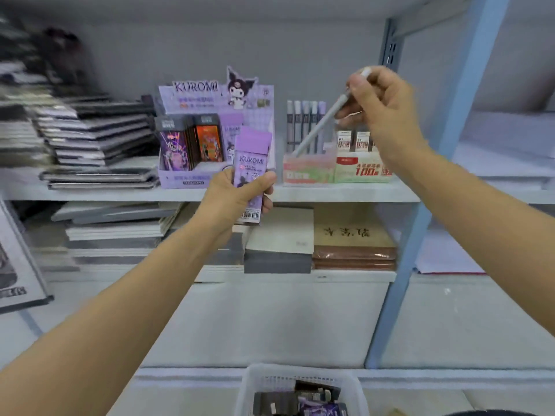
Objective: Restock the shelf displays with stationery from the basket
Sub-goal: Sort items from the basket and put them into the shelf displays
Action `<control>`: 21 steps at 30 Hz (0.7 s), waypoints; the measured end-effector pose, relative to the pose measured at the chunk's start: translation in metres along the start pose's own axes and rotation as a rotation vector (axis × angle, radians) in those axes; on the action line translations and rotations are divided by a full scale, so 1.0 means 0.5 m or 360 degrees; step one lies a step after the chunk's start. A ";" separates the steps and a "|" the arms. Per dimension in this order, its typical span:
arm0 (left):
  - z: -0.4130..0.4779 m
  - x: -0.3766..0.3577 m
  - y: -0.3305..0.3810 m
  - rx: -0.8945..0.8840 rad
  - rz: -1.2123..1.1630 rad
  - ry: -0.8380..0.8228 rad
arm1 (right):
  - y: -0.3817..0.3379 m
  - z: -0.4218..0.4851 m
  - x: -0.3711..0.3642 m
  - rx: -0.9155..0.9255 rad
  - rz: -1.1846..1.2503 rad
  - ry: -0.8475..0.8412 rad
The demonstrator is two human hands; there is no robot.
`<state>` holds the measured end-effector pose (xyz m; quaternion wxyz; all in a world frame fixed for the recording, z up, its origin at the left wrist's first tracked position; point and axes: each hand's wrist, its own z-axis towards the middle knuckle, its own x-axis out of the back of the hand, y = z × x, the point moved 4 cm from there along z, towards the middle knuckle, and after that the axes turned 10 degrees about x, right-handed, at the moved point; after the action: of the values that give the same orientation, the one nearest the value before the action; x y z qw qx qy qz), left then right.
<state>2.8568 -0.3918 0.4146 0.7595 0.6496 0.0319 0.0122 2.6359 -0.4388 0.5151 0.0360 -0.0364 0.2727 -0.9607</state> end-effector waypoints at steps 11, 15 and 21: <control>0.090 -0.007 0.061 0.0324 -0.0426 -0.0115 | 0.113 0.117 -0.015 -0.0074 -0.0568 -0.0132; 0.118 -0.006 0.058 0.0233 -0.0345 -0.0142 | 0.150 0.122 -0.030 -0.0075 -0.0763 -0.0225; 0.141 0.000 0.043 0.0054 -0.0283 -0.0136 | 0.164 0.125 -0.044 -0.0020 -0.0605 -0.0333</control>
<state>2.8620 -0.4581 0.4469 0.7472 0.6568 0.0572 -0.0835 2.6673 -0.5391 0.5240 -0.1180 -0.1870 0.2617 -0.9395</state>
